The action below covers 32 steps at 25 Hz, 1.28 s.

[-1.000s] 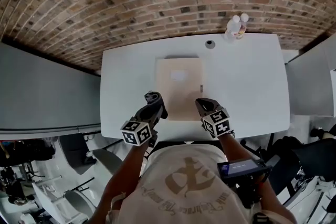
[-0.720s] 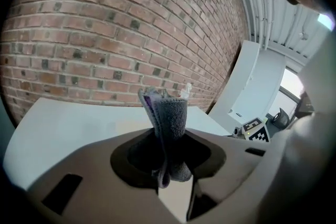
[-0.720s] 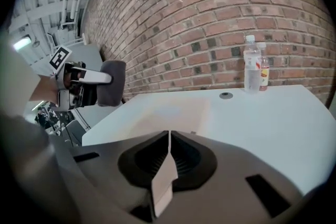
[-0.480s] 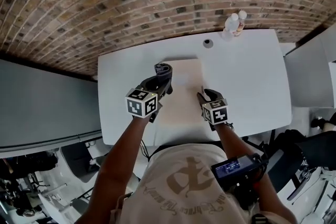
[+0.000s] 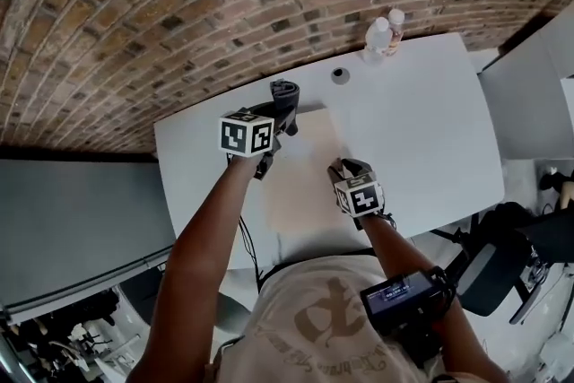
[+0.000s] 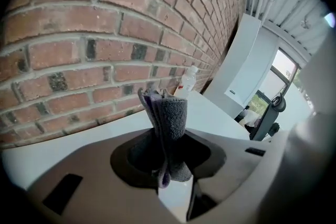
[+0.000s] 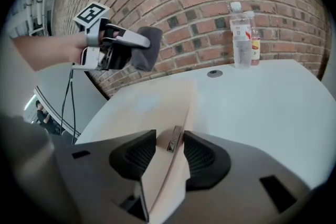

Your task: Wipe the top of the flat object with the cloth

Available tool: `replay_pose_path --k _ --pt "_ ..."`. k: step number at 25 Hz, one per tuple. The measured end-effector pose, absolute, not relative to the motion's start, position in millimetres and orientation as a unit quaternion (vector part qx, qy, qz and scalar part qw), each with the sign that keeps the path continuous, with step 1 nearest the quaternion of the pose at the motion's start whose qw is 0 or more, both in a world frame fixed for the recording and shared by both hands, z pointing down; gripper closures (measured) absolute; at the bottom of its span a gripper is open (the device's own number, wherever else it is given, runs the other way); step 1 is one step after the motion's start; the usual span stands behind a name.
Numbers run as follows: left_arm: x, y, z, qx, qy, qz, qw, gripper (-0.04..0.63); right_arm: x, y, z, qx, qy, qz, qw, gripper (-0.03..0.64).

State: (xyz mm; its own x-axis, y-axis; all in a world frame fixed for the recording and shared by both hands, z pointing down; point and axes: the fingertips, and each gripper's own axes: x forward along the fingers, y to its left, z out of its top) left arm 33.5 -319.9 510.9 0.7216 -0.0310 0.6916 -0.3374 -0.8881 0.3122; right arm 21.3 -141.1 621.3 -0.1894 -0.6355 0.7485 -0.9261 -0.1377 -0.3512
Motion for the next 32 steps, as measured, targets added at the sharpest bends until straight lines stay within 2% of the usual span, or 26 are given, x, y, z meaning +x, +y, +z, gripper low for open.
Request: replay_pose_path --k 3,9,15,27,32 --pt "55.1 -333.3 530.4 0.892 -0.083 0.39 0.214 0.467 20.8 -145.1 620.1 0.61 -0.642 0.425 0.186 0.44" --pt "82.9 -339.1 580.2 0.863 -0.025 0.478 0.161 0.466 19.8 -146.5 618.8 0.606 -0.652 0.41 0.199 0.442" --pt "100.6 -336.9 599.8 0.856 0.004 0.497 0.141 0.466 21.2 -147.0 616.8 0.599 -0.658 0.408 0.204 0.442" --pt "132.6 -320.6 639.8 0.802 0.065 0.551 0.223 0.466 22.2 -147.9 617.0 0.599 -0.665 0.397 0.203 0.44" --pt "131.4 -297.6 645.6 0.776 0.116 0.585 0.206 0.474 21.3 -146.7 617.9 0.596 -0.666 0.4 0.205 0.439"
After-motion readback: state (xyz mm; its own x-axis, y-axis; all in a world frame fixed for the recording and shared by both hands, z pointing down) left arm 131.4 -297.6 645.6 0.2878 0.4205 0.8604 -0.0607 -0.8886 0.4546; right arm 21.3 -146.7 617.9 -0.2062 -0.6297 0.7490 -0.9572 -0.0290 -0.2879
